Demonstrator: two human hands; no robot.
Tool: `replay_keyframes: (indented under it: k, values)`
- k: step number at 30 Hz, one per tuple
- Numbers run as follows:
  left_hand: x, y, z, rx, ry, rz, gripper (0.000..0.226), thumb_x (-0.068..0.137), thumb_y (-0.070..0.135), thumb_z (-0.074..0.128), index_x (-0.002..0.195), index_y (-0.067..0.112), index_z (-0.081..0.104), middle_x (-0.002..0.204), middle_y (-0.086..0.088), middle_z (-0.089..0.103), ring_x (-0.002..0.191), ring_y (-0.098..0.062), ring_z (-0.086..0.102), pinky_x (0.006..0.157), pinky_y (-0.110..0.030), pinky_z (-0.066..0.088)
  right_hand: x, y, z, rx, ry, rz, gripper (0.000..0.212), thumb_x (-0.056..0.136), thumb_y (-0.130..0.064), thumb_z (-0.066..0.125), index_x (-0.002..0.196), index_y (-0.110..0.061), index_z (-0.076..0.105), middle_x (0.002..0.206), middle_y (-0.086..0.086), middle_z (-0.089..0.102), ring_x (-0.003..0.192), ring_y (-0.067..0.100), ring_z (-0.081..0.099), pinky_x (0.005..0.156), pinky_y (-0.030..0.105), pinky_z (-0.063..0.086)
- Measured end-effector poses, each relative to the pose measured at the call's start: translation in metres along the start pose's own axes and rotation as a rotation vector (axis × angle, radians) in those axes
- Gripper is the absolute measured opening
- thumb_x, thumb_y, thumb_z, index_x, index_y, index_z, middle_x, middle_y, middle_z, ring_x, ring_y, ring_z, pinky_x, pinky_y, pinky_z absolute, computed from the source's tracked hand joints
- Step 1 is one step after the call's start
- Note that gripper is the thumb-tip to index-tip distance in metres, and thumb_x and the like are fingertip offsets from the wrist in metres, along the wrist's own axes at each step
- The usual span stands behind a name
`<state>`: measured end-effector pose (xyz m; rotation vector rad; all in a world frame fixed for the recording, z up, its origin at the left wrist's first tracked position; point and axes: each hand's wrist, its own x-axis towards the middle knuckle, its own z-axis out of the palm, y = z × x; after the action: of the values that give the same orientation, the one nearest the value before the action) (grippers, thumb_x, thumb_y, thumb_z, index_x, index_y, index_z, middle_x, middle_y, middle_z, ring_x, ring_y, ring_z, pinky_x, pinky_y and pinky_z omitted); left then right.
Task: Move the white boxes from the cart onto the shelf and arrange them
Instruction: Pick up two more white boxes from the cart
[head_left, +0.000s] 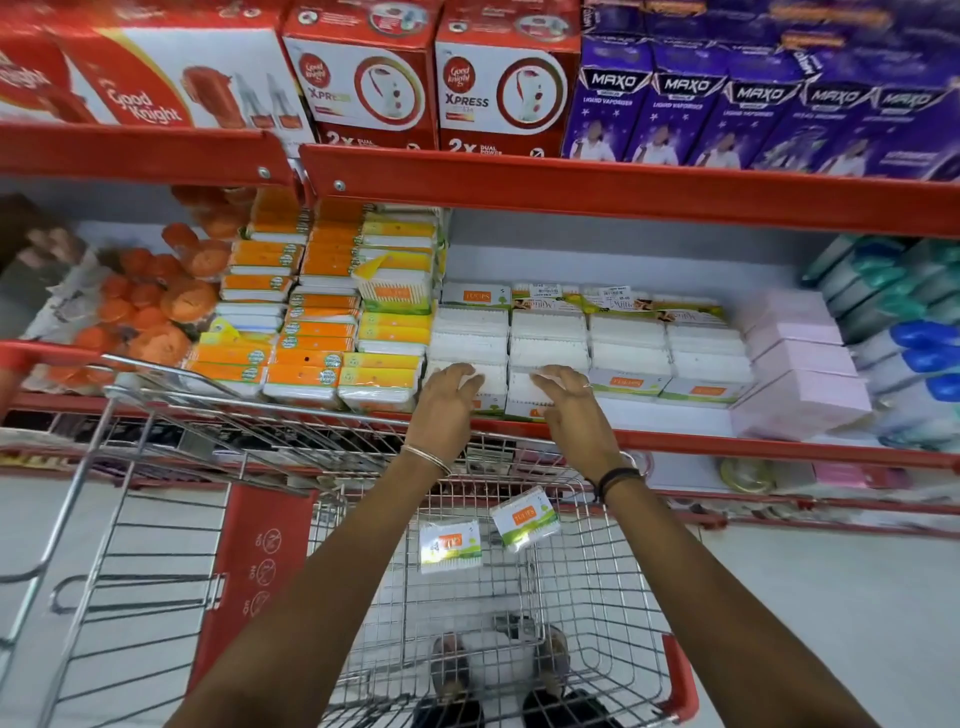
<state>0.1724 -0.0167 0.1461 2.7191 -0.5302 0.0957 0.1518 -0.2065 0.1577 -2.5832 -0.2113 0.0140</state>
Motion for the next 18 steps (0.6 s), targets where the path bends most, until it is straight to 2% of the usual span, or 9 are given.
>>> replay_keyframes:
  k: [2,4,7,9,12,16,18]
  values:
    - [-0.008,0.003,-0.001,-0.050,0.050,0.029,0.046,0.065,-0.017,0.068,0.108,0.000,0.062,0.111,-0.025,0.062,0.099,-0.042,0.059,0.087,-0.051,0.051,-0.008,-0.004,-0.001,0.042,0.063,-0.022,0.043,0.089,0.005,0.051,0.130,-0.007,0.051,0.136,0.014,0.047,0.125,0.025,0.042,0.102,0.040,0.047]
    - [-0.020,0.007,-0.002,-0.111,0.121,0.082,0.038,0.070,-0.013,0.066,0.106,0.000,0.061,0.109,-0.025,0.063,0.099,-0.040,0.059,0.085,-0.047,0.049,-0.021,-0.009,0.000,0.062,0.135,-0.043,0.037,0.091,-0.002,0.053,0.128,-0.009,0.052,0.130,0.012,0.052,0.114,0.013,0.044,0.097,0.033,0.048]
    - [-0.046,0.007,0.010,-0.158,0.179,0.141,0.032,0.076,-0.008,0.060,0.106,0.003,0.057,0.108,-0.022,0.063,0.099,-0.034,0.058,0.082,-0.041,0.047,-0.045,-0.010,0.011,0.057,0.164,-0.070,0.032,0.093,-0.009,0.055,0.125,-0.010,0.054,0.124,0.011,0.057,0.109,0.018,0.051,0.088,0.031,0.050]
    - [-0.065,0.002,0.026,-0.166,0.160,0.142,0.026,0.080,0.000,0.052,0.106,0.006,0.056,0.107,-0.020,0.064,0.099,-0.030,0.055,0.080,-0.041,0.047,-0.062,-0.006,0.024,0.062,0.107,-0.060,0.030,0.093,-0.010,0.054,0.123,-0.010,0.056,0.123,0.011,0.059,0.106,0.021,0.056,0.082,0.030,0.053]
    - [-0.091,-0.008,0.055,-0.154,0.064,0.097,0.027,0.082,0.007,0.045,0.106,0.005,0.057,0.104,-0.019,0.065,0.098,-0.026,0.050,0.078,-0.040,0.050,-0.079,0.007,0.051,0.060,-0.029,-0.029,0.029,0.096,-0.019,0.047,0.122,-0.010,0.057,0.123,0.011,0.059,0.106,0.025,0.058,0.088,0.037,0.051]
    - [-0.115,-0.024,0.090,-0.197,-0.097,0.008,0.031,0.084,0.013,0.040,0.105,0.002,0.060,0.105,-0.020,0.064,0.093,-0.035,0.060,0.078,-0.042,0.053,-0.087,0.033,0.093,0.020,-0.214,0.067,0.031,0.097,-0.017,0.047,0.126,-0.007,0.053,0.129,0.014,0.055,0.113,0.033,0.056,0.092,0.040,0.049]
    - [-0.123,-0.035,0.111,-0.227,-0.177,-0.063,0.028,0.083,0.008,0.050,0.108,0.000,0.058,0.108,-0.023,0.061,0.096,-0.040,0.059,0.081,-0.046,0.053,-0.088,0.047,0.115,0.022,-0.310,0.113,0.034,0.097,-0.016,0.047,0.130,-0.009,0.049,0.135,0.013,0.051,0.117,0.034,0.053,0.095,0.040,0.047]
